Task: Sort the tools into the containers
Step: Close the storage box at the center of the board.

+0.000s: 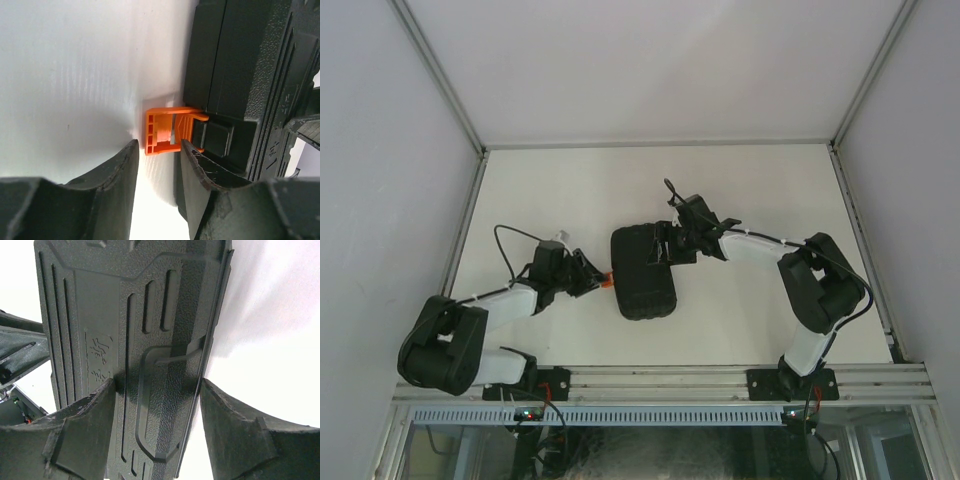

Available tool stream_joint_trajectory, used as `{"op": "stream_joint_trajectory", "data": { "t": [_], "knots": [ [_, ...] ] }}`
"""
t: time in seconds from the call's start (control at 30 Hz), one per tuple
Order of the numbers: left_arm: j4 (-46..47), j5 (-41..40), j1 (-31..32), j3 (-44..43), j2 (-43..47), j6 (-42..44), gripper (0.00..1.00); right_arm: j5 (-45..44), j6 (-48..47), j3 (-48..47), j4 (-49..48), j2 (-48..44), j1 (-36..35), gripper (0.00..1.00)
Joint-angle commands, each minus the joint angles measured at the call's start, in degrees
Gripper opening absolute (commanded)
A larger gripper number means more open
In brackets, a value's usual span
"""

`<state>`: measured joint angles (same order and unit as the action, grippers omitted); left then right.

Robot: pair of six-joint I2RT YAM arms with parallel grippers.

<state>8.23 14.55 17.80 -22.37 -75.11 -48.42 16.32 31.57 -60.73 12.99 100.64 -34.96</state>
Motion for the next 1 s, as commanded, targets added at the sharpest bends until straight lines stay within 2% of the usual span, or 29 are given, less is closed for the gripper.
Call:
{"op": "stream_joint_trajectory", "data": {
  "t": [0.0, 0.33, 0.7, 0.97],
  "knots": [
    [0.07, 0.15, -0.26, -0.57, -3.52, 2.01, 0.43, -6.11, -3.47, 0.79, 4.94, 3.02, -0.09, 0.48],
    [2.44, -2.04, -0.24, -0.33, -6.36, 5.05, 0.38, -5.0, -3.68, 0.43, 4.79, 3.39, 0.07, 0.44],
    [24.45, 7.54, -0.31, 4.36, -8.55, 1.8, 0.36, -4.24, -4.18, -0.4, 5.48, 4.17, 0.07, 0.42],
    [26.59, 7.25, -0.29, 3.64, -10.9, 0.52, 0.36, -4.17, -4.49, -0.38, 5.81, 4.21, 0.07, 0.41]
  ]
}}
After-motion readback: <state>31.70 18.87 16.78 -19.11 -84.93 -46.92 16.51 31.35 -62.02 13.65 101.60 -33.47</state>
